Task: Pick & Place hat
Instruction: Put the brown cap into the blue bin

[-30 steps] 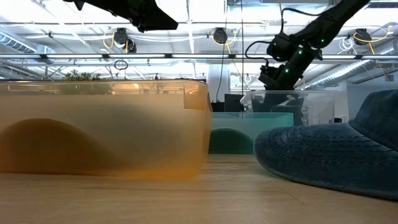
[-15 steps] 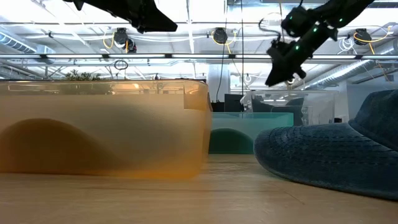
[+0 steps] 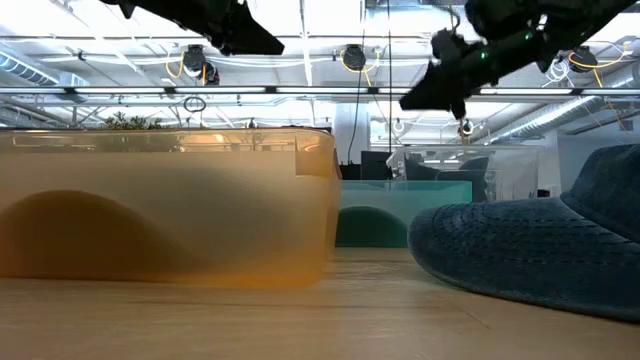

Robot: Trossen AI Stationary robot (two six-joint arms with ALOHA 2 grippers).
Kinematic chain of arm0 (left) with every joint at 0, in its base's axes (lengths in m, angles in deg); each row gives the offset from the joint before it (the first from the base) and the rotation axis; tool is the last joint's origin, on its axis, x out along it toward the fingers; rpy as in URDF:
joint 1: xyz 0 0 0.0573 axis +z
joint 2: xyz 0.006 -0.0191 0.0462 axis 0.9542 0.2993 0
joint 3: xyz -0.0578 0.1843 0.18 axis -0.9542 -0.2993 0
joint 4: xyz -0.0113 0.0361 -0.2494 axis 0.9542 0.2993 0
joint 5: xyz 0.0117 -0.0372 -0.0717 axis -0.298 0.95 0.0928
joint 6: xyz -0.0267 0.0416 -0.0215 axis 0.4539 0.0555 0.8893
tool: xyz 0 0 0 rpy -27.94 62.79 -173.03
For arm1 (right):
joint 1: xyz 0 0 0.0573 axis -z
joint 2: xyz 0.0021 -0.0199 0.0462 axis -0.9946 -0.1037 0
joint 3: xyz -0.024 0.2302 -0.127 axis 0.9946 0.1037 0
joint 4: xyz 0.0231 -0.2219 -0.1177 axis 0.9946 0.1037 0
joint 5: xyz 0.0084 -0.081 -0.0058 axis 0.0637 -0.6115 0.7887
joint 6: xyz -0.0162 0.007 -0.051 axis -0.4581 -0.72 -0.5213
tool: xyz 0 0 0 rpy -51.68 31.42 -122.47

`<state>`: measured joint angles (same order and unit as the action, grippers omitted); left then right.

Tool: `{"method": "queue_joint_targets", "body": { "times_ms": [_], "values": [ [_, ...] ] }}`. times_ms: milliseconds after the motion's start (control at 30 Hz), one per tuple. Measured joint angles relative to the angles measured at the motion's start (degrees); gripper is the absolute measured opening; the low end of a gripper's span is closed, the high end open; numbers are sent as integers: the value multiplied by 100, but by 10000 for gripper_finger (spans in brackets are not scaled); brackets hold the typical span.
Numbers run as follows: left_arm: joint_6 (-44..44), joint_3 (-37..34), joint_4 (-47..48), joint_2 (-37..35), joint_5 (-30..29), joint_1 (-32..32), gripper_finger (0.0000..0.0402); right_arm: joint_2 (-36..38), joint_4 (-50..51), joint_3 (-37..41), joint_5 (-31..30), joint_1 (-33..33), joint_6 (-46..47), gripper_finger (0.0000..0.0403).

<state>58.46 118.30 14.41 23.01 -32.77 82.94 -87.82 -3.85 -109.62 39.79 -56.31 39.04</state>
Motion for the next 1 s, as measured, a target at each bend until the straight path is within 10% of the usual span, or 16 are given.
{"method": "queue_joint_targets", "body": {
  "times_ms": [1000],
  "values": [
    [1579,0,1479,0,-293,37,97,143,-134,37,-301,-1516,-1311,73]
  ]
}}
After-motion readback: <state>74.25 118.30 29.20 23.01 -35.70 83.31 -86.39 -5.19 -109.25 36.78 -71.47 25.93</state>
